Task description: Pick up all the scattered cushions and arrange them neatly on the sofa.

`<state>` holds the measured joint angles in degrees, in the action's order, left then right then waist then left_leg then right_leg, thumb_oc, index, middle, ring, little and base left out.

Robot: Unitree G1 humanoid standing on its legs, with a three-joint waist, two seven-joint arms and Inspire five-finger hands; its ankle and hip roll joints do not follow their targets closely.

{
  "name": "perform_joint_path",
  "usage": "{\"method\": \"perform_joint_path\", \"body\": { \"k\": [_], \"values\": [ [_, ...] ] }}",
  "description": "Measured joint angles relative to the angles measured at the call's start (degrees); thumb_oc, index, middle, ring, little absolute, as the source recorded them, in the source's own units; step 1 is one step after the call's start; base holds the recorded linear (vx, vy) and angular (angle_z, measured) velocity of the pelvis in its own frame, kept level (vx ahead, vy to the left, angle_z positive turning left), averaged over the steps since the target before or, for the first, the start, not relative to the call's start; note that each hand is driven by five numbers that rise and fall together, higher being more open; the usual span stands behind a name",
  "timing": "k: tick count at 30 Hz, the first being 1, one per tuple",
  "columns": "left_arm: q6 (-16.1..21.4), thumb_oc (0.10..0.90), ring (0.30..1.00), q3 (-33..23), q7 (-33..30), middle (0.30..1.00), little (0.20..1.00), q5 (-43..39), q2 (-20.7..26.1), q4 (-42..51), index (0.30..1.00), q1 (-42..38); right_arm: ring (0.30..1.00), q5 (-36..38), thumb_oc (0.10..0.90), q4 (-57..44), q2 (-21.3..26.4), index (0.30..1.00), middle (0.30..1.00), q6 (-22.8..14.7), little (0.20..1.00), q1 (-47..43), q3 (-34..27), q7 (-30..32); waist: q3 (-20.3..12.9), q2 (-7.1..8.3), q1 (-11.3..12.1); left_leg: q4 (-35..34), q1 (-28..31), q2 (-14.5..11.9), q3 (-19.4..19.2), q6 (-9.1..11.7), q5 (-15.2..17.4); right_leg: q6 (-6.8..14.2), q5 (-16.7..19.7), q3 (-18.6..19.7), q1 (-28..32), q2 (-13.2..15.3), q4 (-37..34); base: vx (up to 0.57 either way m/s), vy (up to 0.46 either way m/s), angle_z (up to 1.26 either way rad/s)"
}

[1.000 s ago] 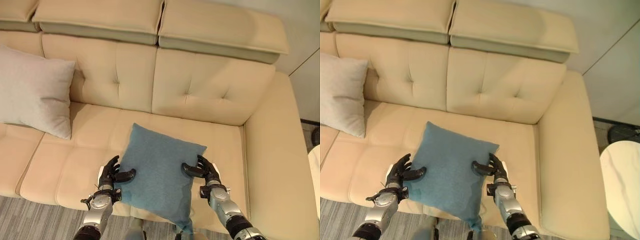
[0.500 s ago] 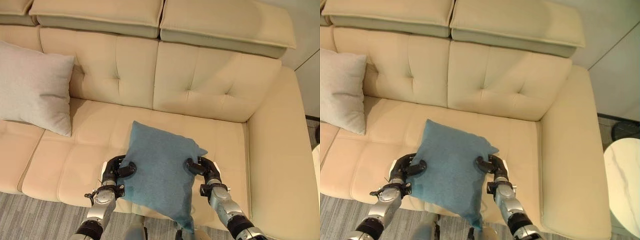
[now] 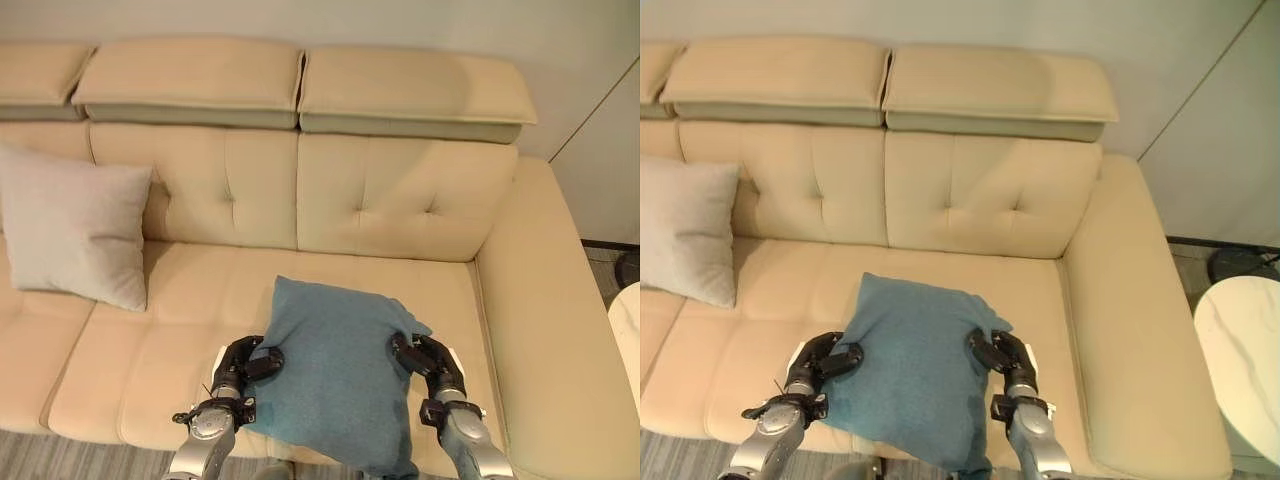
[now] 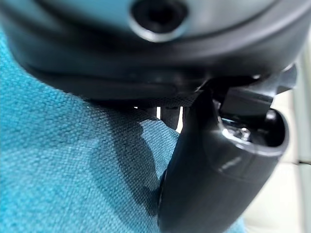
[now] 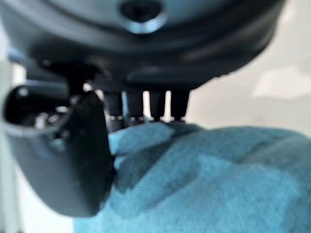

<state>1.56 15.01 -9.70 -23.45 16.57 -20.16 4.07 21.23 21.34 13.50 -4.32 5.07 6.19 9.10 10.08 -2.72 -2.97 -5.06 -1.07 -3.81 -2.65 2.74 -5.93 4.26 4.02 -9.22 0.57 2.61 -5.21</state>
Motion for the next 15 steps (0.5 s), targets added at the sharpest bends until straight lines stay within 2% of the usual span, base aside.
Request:
{"method": "perform_joint_path", "body": {
  "k": [2, 4, 5, 7, 8, 11, 13, 15],
  "values": [
    [0.02, 0.400, 0.300, 0.50, 0.48, 0.300, 0.300, 0.02, -0.14, 1.04, 0.300, 0.28, 0.300, -0.02, 0.400, -2.04, 1.08, 0.300, 0.300, -0.04, 0.300, 1.87, -0.82, -0.35, -0.26, -0.58, -0.68, 0.97, 0.17, -0.40, 0.14, 0.37, 0.00, -0.63, -0.25, -0.13, 0.80, -0.61, -0.05, -0.04, -0.129, 0.03],
    [0.00, 0.400, 0.300, 0.83, 1.24, 0.300, 0.300, 0.52, -0.28, 0.99, 0.300, -0.39, 0.300, -0.86, 0.400, -2.75, 3.79, 0.300, 0.300, -0.03, 0.300, 1.46, -0.85, -0.40, -0.17, -0.37, -0.99, 4.71, -2.09, -0.78, 0.19, 0.69, -0.10, -1.38, -0.36, -0.96, 0.77, -0.40, -0.07, 0.05, -0.084, 0.13],
    [0.00, 0.400, 0.300, 1.23, 1.70, 0.300, 0.300, 0.59, -0.21, 1.01, 0.300, -0.35, 0.300, -1.12, 0.400, -3.08, 4.31, 0.300, 0.300, -0.02, 0.300, 1.45, -0.97, -0.39, -0.16, -0.39, -0.95, 4.85, -1.99, -0.84, -0.02, 0.91, -0.28, -1.73, -0.28, -1.23, 0.99, -0.54, -0.08, 0.08, -0.024, 0.09],
    [-0.10, 0.400, 0.300, 3.06, 2.40, 0.300, 0.300, 3.15, 0.55, 1.07, 0.300, -0.29, 0.300, -3.87, 0.400, -3.39, 6.54, 0.300, 0.300, 0.03, 0.300, 0.33, -0.94, -0.28, -0.50, -1.65, -1.17, 1.75, 0.58, -1.80, -1.18, 1.01, -0.24, -2.21, -0.59, -1.42, 2.04, -1.88, -0.28, 0.03, 0.006, 0.01],
    [-0.04, 0.400, 0.300, 3.19, 2.72, 0.300, 0.300, 3.48, 0.55, 1.22, 0.300, -0.44, 0.300, -4.79, 0.400, -3.88, 7.32, 0.300, 0.300, 0.03, 0.300, 0.06, -1.29, -0.16, -0.58, -1.78, -1.23, 1.31, 0.70, -2.08, -1.47, 1.06, -0.02, -2.70, -0.91, -1.35, 1.82, -2.07, -0.10, 0.03, 0.031, -0.10],
    [-0.06, 0.400, 0.300, 3.79, 2.26, 0.300, 0.300, 5.63, 1.38, 2.95, 0.300, -1.81, 0.300, -8.51, 0.400, -4.41, 9.36, 0.300, 0.300, 0.04, 0.300, -3.52, -0.85, 0.87, -0.50, -1.81, -1.38, 0.52, -0.94, -2.35, -2.38, 0.96, 0.20, -3.07, -0.45, -1.00, -0.61, -2.35, 0.14, 0.00, 0.015, -0.15],
    [-0.01, 0.400, 0.300, 4.33, 0.27, 0.300, 0.300, 6.74, 1.94, 3.41, 0.300, -4.98, 0.300, -10.78, 0.400, -4.48, 10.49, 0.300, 0.300, 0.09, 0.300, -7.63, -0.09, 2.61, -0.46, -1.89, -1.39, -0.03, -2.56, -2.29, -3.03, 0.34, -0.71, -2.48, 0.43, -0.14, -2.95, -2.28, 0.07, -0.04, 0.009, -0.19],
    [0.05, 0.400, 0.300, 4.19, -1.93, 0.300, 0.300, 6.84, 2.18, 3.82, 0.300, -7.91, 0.300, -12.52, 0.400, -4.52, 10.77, 0.300, 0.300, 0.24, 0.300, -11.52, 0.74, 4.90, -0.37, -1.80, -1.37, -0.01, -4.83, -2.25, -3.26, 0.50, -1.60, -3.05, 1.07, 0.00, -5.55, -1.96, 0.42, -0.12, 0.009, -0.13]
  ]
}}
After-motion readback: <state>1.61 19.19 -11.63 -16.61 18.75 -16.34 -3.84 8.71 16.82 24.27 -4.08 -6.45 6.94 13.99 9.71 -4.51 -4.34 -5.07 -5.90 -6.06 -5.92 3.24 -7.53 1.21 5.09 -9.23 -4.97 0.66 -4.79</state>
